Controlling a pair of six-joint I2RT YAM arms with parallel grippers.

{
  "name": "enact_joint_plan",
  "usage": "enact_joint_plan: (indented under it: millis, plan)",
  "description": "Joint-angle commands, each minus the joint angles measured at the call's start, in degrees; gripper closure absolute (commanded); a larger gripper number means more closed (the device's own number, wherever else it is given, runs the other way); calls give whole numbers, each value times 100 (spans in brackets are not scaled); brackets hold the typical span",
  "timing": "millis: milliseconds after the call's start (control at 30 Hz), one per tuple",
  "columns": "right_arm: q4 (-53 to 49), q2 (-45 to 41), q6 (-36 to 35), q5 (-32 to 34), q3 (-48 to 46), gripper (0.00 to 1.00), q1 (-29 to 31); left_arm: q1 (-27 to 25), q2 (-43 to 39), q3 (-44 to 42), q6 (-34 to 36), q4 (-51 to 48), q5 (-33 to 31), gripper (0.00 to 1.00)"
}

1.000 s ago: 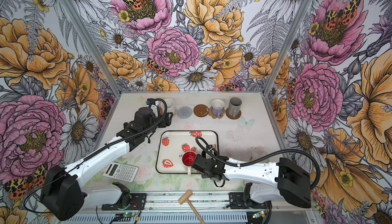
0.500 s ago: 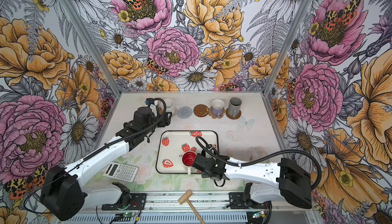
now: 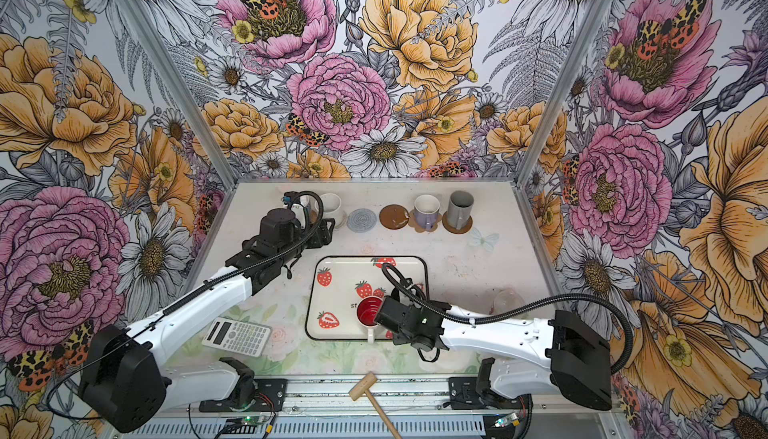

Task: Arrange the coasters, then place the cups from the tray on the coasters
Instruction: 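Lower the right gripper into the black mug and grasp its rim, then lift the black mug with the right gripper toward the brown coaster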

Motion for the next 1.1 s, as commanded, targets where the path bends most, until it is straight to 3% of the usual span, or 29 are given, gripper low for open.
enact_joint_plan:
  millis: [0, 567, 1067]
  plan:
    - [101, -225, -221, 370, 309, 100, -106, 50, 35, 79, -86, 50, 133, 20]
    - [48, -50, -1666, 177, 1196, 100, -1131, 186, 79, 38, -103, 69, 187, 21]
    - [74, 1262, -3153, 14, 2786, 100, -2090, 401, 70, -71, -159, 132, 354, 22]
